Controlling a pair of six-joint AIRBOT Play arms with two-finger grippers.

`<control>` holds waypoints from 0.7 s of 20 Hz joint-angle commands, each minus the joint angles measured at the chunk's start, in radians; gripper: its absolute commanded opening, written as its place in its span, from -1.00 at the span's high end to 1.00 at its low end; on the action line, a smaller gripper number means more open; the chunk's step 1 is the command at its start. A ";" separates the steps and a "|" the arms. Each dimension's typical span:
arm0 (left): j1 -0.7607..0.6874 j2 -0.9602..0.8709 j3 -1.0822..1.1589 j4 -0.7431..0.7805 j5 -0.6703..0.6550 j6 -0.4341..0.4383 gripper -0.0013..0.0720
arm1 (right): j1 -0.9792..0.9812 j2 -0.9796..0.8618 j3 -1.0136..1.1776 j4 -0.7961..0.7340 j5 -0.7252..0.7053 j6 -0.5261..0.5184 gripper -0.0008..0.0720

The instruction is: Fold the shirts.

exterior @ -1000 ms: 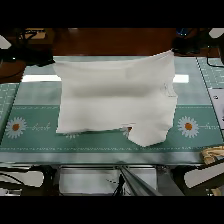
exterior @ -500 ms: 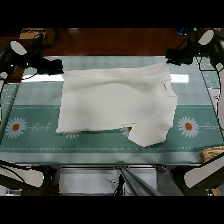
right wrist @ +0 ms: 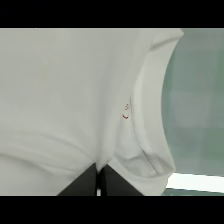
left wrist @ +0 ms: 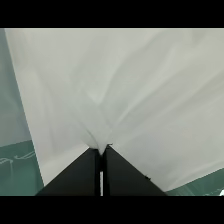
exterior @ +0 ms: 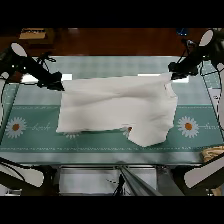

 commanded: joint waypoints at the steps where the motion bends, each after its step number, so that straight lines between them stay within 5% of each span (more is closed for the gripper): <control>1: 0.002 -0.012 -0.001 -0.001 -0.017 -0.003 0.89 | 0.000 0.000 0.000 -0.016 0.018 0.001 0.91; 5: 0.001 -0.012 -0.001 -0.016 -0.011 -0.001 0.88 | 0.000 -0.016 -0.001 -0.011 0.015 0.025 0.90; 6: 0.004 -0.011 0.000 -0.015 -0.013 0.005 0.77 | 0.000 -0.024 -0.001 -0.005 0.018 0.027 0.77; 9: 0.039 0.001 0.004 -0.002 -0.054 0.005 -0.10 | -0.006 -0.019 0.000 -0.032 0.059 -0.061 0.05; 11: 0.097 0.030 0.012 0.046 -0.118 0.006 -0.10 | -0.021 0.006 0.000 -0.193 0.192 -0.177 -0.01; 14: 0.205 0.106 -0.013 0.064 -0.183 0.005 -0.10 | -0.129 0.082 -0.005 -0.156 0.296 -0.146 -0.15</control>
